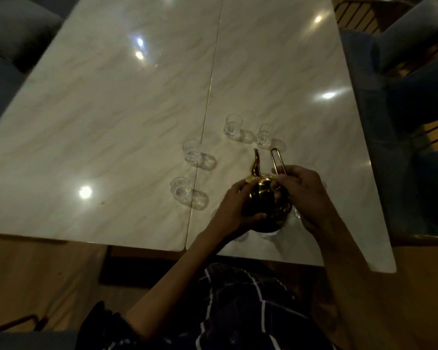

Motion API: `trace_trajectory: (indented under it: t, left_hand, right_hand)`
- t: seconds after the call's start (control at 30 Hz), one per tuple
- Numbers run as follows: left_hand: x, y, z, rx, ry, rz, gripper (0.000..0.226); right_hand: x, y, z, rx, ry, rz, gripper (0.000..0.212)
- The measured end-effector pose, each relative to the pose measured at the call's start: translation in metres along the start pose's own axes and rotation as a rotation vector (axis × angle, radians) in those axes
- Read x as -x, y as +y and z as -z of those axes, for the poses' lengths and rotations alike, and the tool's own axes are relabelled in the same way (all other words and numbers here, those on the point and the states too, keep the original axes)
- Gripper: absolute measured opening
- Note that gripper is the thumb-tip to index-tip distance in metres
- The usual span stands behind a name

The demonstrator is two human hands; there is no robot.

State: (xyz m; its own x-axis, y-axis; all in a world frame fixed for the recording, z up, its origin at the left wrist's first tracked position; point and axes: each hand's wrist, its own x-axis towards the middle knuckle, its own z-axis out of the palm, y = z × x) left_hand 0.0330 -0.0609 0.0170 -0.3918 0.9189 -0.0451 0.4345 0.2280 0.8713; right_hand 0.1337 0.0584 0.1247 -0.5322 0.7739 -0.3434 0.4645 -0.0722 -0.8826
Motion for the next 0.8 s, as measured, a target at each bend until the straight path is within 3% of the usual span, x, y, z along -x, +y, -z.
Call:
trace_trajectory:
  t: [0.2,0.4,0.8]
  left_hand:
    - [-0.011,-0.007,0.015,-0.051,0.098,0.052,0.085]
    - [-0.036,-0.021,0.006,-0.098,0.114,0.164,0.084]
    - [-0.102,-0.058,-0.021,-0.231,-0.183,0.297,0.077]
  right_hand:
    - [-0.032,0.0,-0.023,-0.185,-0.023,-0.083,0.024]
    - [-0.067,0.009,-0.029,-0.218,-0.06,-0.12,0.024]
    - [-0.143,0.056,-0.024,-0.091,-0.085,-0.198,0.015]
